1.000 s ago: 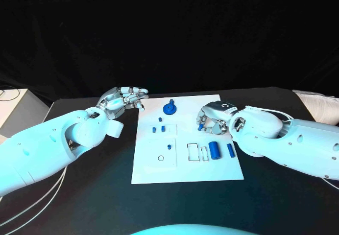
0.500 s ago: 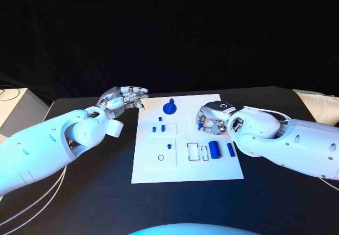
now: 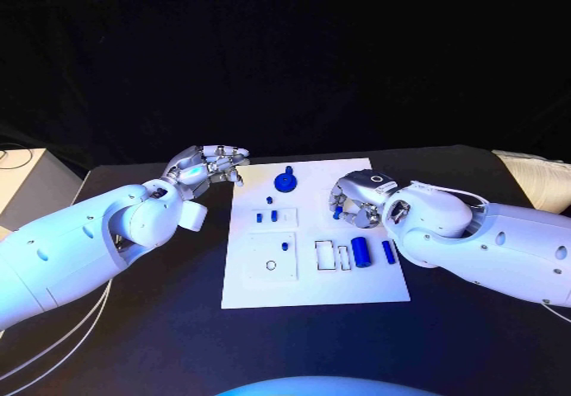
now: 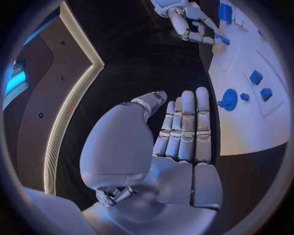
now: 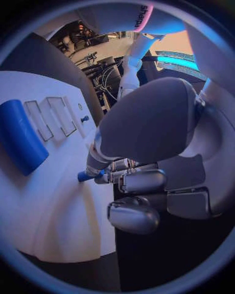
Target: Assemble the parts on the task board
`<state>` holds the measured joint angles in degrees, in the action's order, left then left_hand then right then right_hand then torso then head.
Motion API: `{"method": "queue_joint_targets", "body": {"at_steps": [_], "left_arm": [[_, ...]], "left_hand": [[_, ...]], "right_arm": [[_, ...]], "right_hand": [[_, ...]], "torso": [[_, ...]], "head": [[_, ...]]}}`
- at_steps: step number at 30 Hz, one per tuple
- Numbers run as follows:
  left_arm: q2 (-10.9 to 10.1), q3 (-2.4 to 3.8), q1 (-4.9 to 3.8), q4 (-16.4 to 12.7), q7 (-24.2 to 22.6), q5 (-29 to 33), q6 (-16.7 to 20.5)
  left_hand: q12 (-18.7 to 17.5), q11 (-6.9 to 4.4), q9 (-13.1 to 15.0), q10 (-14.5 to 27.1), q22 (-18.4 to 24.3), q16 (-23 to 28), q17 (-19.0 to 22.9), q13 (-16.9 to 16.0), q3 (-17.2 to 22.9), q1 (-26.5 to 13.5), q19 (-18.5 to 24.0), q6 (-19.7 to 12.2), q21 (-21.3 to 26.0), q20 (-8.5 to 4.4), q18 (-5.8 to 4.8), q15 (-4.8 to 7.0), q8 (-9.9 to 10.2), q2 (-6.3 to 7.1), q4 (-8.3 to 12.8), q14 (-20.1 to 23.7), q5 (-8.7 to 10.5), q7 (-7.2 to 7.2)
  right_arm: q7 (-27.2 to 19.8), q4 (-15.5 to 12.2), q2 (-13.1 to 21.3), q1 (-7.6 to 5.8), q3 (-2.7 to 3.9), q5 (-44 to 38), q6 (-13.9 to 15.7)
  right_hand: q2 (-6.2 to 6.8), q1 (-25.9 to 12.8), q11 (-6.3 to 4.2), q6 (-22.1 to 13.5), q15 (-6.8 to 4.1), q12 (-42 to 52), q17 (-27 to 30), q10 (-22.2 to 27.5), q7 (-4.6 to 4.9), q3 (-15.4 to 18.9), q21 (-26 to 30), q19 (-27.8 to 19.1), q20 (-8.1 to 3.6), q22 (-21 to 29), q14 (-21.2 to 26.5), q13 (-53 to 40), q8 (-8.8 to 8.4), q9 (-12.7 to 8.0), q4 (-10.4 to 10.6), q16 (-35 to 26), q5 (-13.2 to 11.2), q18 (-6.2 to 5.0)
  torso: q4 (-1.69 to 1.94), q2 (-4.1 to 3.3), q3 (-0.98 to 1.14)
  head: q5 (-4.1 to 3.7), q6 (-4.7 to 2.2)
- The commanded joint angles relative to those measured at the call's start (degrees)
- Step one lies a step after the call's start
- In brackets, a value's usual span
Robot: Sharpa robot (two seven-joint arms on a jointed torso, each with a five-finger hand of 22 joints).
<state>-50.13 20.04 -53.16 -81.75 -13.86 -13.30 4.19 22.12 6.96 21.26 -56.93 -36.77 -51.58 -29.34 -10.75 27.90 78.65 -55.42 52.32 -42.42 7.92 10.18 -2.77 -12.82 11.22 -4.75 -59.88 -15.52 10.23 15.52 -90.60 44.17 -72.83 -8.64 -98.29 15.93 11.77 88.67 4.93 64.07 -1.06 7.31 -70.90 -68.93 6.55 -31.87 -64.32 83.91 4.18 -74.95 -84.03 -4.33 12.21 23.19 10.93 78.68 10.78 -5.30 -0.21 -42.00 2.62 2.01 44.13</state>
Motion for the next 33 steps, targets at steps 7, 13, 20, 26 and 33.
{"method": "queue_joint_targets", "body": {"at_steps": [7,13,20,26,33], "left_arm": [[0.1,0.03,-0.01,-0.05,-0.27,-0.06,-0.91],[0.14,0.03,0.0,0.0,-0.27,-0.06,-0.95],[0.28,0.03,0.0,0.01,-0.28,-0.06,-1.0],[0.47,0.02,0.0,0.05,-0.32,-0.07,-1.08],[0.68,0.02,0.0,0.06,-0.41,-0.06,-1.07]], "left_hand": [[-0.1,-0.1,-0.09,0.39,0.08,0.26,0.09,0.09,-0.33,0.48,-0.29,0.0,0.21,0.07,0.32,0.04,0.08,-0.07,-0.07,0.22,0.1,0.22],[-0.1,-0.1,-0.09,0.39,0.08,0.26,0.09,0.09,-0.33,0.48,-0.29,0.0,0.21,0.07,0.32,0.04,0.08,-0.07,-0.07,0.22,0.1,0.22],[-0.1,-0.1,-0.09,0.39,0.08,0.26,0.09,0.09,-0.33,0.48,-0.29,0.0,0.21,0.07,0.32,0.04,0.08,-0.07,-0.07,0.22,0.1,0.22],[-0.1,-0.1,-0.09,0.39,0.08,0.26,0.09,0.09,-0.33,0.48,-0.29,0.0,0.21,0.07,0.32,0.04,0.08,-0.07,-0.07,0.22,0.1,0.22],[-0.06,-0.12,-0.11,0.37,0.18,0.29,0.17,0.1,-0.37,0.59,-0.35,0.08,0.34,0.07,0.33,0.05,0.03,-0.17,-0.12,0.21,0.09,0.19]], "right_arm": [[-0.25,-4.23,2.1,-0.41,0.51,-0.87,5.49],[-0.55,-8.52,3.52,-0.84,1.25,-0.17,6.68],[-1.01,-11.77,2.69,-1.0,1.37,0.39,6.81],[-1.57,-12.44,-0.15,-0.16,0.82,-0.43,6.8],[-2.47,-11.03,-4.46,2.25,0.15,-1.29,6.66]], "right_hand": [[-0.24,-2.1,-1.94,-0.48,-0.6,-0.16,-0.05,-2.67,0.12,-1.64,-0.78,1.63,-0.42,-2.52,-2.25,-1.16,0.76,1.61,-0.73,0.37,-0.33,0.89],[-0.21,-2.2,-1.94,-0.5,-0.61,-0.21,-0.02,-2.7,0.12,-1.77,-0.87,1.64,-0.42,-2.57,-2.25,-1.18,0.81,1.68,-0.84,0.35,-0.36,0.91],[-0.16,-2.46,-1.93,-0.56,-0.62,-0.33,-0.09,-2.78,0.16,-2.09,-1.04,1.67,-0.42,-2.7,-2.26,-1.23,0.94,1.86,-1.09,0.41,-0.4,0.94],[-0.12,-2.67,-1.89,-0.7,-0.63,-0.48,0.0,-2.77,0.21,-2.41,-0.92,1.64,-0.44,-2.67,-2.23,-1.26,1.0,2.0,-1.35,0.36,-0.29,0.91],[-0.1,-2.72,-1.89,-0.75,-0.63,-0.53,-0.03,-2.78,0.22,-2.54,-0.95,1.63,-0.44,-2.7,-2.23,-1.28,1.04,2.06,-1.49,0.38,-0.26,0.92]], "torso": [[-0.04,0.04,0.0],[-0.01,0.03,0.03],[-0.13,0.06,0.03],[-0.05,0.1,-0.02],[0.06,-0.02,-0.04]], "head": [[0.11,-0.16],[0.33,-0.15],[0.89,-0.29],[1.21,-0.28],[1.7,-0.12]]}}
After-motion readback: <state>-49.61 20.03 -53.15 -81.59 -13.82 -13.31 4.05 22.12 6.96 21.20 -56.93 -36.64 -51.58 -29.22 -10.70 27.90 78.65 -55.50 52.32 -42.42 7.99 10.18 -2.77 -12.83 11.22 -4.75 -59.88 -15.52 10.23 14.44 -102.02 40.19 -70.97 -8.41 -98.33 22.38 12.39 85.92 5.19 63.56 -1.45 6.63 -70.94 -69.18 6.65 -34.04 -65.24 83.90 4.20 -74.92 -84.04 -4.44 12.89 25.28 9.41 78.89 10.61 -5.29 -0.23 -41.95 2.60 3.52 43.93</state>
